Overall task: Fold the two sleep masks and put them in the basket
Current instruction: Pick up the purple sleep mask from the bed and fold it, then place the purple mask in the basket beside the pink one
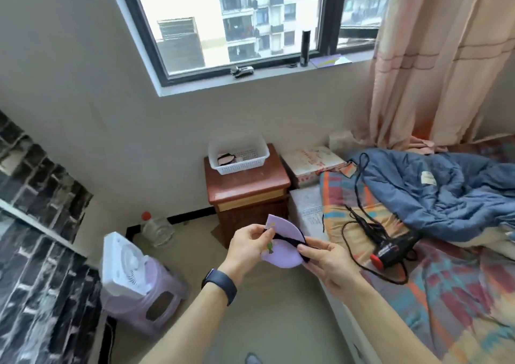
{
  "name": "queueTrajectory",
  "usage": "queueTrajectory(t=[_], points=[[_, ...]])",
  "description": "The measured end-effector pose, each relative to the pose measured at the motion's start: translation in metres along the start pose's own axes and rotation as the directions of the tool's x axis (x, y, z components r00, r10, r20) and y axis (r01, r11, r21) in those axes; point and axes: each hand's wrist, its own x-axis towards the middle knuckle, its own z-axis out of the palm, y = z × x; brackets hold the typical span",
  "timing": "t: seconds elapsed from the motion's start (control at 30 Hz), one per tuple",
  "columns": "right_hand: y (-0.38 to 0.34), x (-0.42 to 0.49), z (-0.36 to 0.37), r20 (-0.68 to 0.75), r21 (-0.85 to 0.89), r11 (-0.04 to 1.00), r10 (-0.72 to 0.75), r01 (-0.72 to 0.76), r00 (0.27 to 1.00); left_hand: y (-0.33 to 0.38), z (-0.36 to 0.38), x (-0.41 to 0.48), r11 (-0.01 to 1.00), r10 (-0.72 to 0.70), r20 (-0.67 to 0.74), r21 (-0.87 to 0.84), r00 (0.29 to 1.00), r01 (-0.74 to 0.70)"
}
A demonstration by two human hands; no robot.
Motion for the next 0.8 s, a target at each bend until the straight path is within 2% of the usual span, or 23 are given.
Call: queueTrajectory(t=[0.23, 0.37, 0.43, 0.53, 0.63, 0.8], points=[[-0.030, 0.087, 0.116, -0.011, -0.270, 0.953, -0.147, 0.139, 0.989, 0.004, -0.111, 0.087, 1.000, -0.015, -0.040, -0.024, 0.999, 0.014], [-0.041, 0.140, 0.160, 0.033, -0.355, 0.917, -0.183, 0.182, 0.983, 0.000, -0.151, 0.134, 0.992, -0.069, -0.033, -0.107, 0.997, 0.065], [-0.047, 0.169, 0.172, 0.029, -0.372, 0.911, -0.180, 0.177, 0.983, -0.001, -0.165, 0.161, 0.991, -0.097, -0.003, -0.091, 0.995, 0.096], [-0.056, 0.219, 0.177, 0.002, -0.388, 0.909, -0.164, 0.152, 0.986, -0.004, -0.184, 0.203, 0.993, -0.114, -0.004, 0.034, 0.993, 0.115], [-0.070, 0.279, 0.175, -0.034, -0.405, 0.909, -0.127, 0.102, 0.991, -0.007, -0.204, 0.255, 0.963, -0.111, -0.021, 0.244, 0.994, 0.113], [-0.098, 0.414, 0.167, -0.122, -0.465, 0.885, -0.100, 0.032, 0.987, -0.007, -0.224, 0.368, 0.906, -0.112, -0.067, 0.402, 0.991, 0.130]])
